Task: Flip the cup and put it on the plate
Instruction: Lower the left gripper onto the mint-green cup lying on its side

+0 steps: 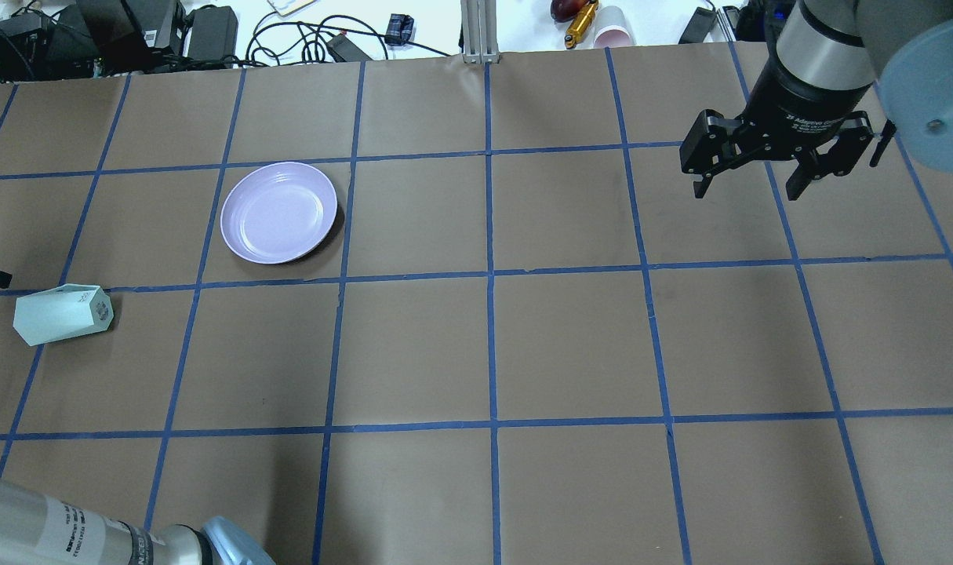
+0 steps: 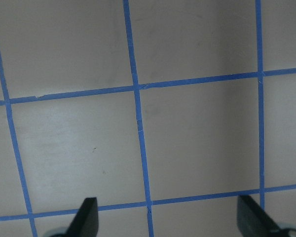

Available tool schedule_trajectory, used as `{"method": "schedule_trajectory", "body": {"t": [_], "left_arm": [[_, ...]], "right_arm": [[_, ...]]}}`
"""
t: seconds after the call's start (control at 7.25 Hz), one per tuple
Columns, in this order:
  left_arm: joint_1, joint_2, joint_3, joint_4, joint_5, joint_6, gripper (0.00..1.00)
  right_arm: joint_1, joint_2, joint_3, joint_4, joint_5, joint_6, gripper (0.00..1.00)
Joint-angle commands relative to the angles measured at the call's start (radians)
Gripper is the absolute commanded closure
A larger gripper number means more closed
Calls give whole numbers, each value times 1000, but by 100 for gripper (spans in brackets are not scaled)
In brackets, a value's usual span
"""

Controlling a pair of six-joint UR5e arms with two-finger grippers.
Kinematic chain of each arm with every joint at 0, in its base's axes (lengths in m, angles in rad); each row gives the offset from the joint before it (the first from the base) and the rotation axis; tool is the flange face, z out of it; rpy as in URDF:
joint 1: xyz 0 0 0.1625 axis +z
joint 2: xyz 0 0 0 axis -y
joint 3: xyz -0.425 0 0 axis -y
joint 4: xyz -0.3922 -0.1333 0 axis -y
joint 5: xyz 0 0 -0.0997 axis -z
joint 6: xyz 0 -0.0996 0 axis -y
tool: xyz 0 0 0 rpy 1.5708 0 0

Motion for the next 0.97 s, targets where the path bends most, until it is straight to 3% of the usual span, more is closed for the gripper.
{"method": "schedule_trajectory", "body": {"t": [0.0,0.83], "left_arm": [[1,-29,-1,1,-46,6,0],[1,-71,-53,-2,-75,35,0]], "right_arm": [[0,0,0,0,0,0,0],[0,0,0,0,0,0,0]]}}
